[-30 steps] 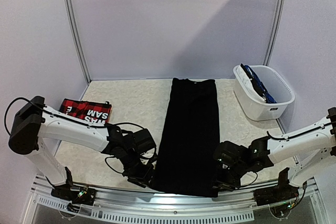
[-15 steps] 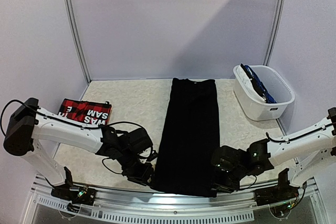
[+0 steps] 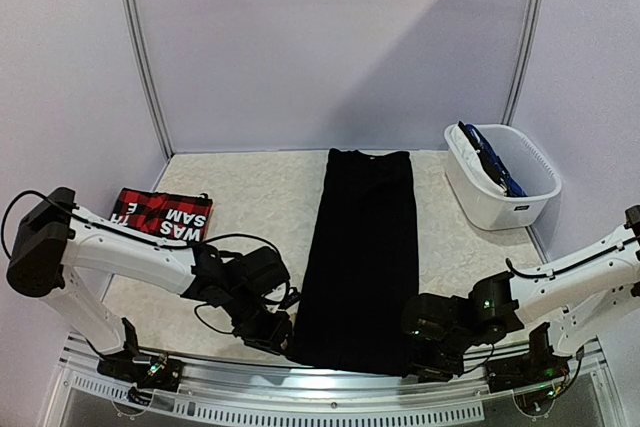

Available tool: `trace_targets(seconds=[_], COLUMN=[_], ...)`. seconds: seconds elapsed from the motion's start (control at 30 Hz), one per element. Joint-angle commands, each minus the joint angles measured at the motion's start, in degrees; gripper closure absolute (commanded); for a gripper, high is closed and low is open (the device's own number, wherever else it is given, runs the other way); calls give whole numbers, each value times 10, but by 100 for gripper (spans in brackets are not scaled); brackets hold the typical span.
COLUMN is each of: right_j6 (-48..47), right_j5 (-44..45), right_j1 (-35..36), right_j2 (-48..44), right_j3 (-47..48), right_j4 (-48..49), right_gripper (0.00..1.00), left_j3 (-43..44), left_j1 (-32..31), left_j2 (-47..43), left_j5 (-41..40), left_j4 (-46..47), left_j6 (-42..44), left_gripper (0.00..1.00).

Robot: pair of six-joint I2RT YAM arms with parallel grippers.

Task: Fold and stack the mixed laundry pile
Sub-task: Pick up the rectangle-folded T-shirt from the center of the board.

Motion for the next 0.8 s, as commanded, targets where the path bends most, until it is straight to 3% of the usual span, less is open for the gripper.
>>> trace_targets(seconds=[0.0, 0.5, 0.77], right_j6=[16, 73, 51], right_j5=[16, 96, 69], right_j1=[6, 6, 6], right_j2=[11, -83, -39], right_j3=[-2, -63, -52], right_j4=[-2, 37, 72], right_gripper=[67, 67, 70], left_j3=[-9, -7, 0], left_j1=[-7, -7, -7], left_j2=[2, 9, 20], left_j5=[-2, 1, 0], left_j4=[20, 27, 27], left_j6=[4, 6, 4], left_gripper=[66, 66, 67])
